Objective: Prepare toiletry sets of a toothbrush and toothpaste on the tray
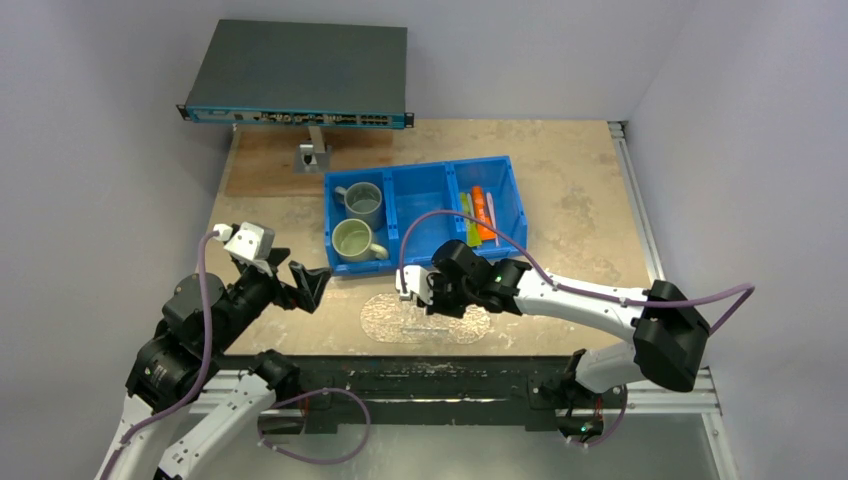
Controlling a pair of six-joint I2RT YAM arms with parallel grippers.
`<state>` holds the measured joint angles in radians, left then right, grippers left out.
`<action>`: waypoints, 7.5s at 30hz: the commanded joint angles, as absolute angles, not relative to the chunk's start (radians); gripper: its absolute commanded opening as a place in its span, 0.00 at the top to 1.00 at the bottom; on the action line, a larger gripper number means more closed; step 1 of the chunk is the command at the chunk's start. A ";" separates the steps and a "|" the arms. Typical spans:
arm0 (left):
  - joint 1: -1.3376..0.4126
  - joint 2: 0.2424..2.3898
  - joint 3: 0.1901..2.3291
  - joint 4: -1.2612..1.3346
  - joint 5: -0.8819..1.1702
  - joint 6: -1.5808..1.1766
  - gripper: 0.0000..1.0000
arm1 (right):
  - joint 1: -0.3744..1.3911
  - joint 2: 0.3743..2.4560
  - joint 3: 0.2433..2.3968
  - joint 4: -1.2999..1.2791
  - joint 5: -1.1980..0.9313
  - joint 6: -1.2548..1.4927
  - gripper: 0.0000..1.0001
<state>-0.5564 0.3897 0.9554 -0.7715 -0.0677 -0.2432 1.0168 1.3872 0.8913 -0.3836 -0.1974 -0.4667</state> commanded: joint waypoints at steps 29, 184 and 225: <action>-0.549 0.398 0.955 -0.740 -0.071 -0.232 0.00 | 1.024 1.330 0.920 -0.379 -0.171 -0.493 0.66; -0.506 0.304 0.934 -0.755 -0.332 -0.307 0.00 | 1.072 2.069 2.071 -0.517 0.106 -0.253 1.00; -0.506 0.308 0.933 -0.751 -0.319 -0.304 0.00 | 1.005 2.303 2.177 -0.695 -0.146 -0.334 0.51</action>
<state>-0.5114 0.2996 0.9375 -0.7753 -0.3260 -0.3134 1.0046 2.2887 2.1387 -0.6735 -0.1055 -0.3237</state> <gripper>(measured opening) 0.999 0.505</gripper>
